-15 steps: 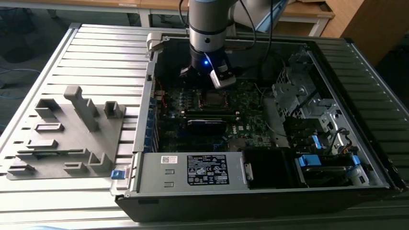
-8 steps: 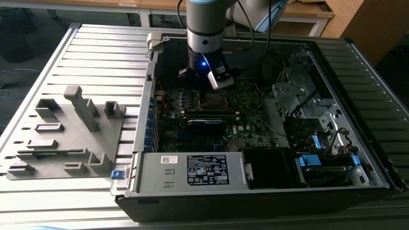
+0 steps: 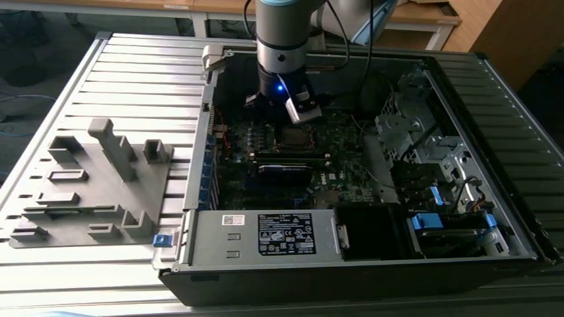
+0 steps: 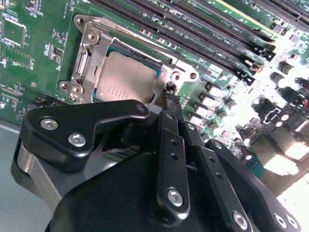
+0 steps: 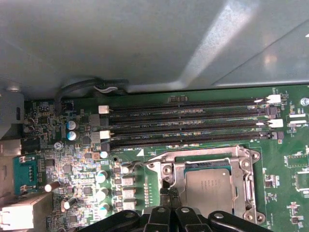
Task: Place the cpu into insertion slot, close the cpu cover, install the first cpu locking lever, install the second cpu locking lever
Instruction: 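Close the cpu cover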
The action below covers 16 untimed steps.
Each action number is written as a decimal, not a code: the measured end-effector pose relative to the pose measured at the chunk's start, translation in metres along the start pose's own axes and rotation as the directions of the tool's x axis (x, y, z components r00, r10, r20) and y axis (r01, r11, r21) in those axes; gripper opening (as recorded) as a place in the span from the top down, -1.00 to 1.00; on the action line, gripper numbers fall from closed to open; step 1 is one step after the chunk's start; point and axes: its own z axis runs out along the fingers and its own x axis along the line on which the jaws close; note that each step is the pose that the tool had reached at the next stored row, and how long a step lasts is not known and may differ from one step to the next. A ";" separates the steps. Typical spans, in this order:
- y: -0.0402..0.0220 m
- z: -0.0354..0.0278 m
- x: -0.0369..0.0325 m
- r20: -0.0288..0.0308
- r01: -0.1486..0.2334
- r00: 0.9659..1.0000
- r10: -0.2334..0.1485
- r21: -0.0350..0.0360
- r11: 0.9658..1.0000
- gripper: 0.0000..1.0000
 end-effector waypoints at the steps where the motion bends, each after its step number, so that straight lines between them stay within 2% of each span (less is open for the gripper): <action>1: 0.0000 -0.0001 0.0000 0.000 0.000 1.000 0.000 0.000 1.000 0.79; 6: 0.0002 -0.0039 -0.0002 0.000 0.000 1.000 0.000 0.000 1.000 0.79; 9: 0.0003 -0.0039 -0.0005 0.000 0.000 1.000 0.000 0.000 1.000 0.79; 13: 0.0008 -0.0036 -0.0055 0.000 0.000 1.000 0.000 0.000 1.000 0.79; 16: 0.0015 -0.0028 -0.0056 0.000 0.003 1.000 -0.003 0.000 1.000 0.79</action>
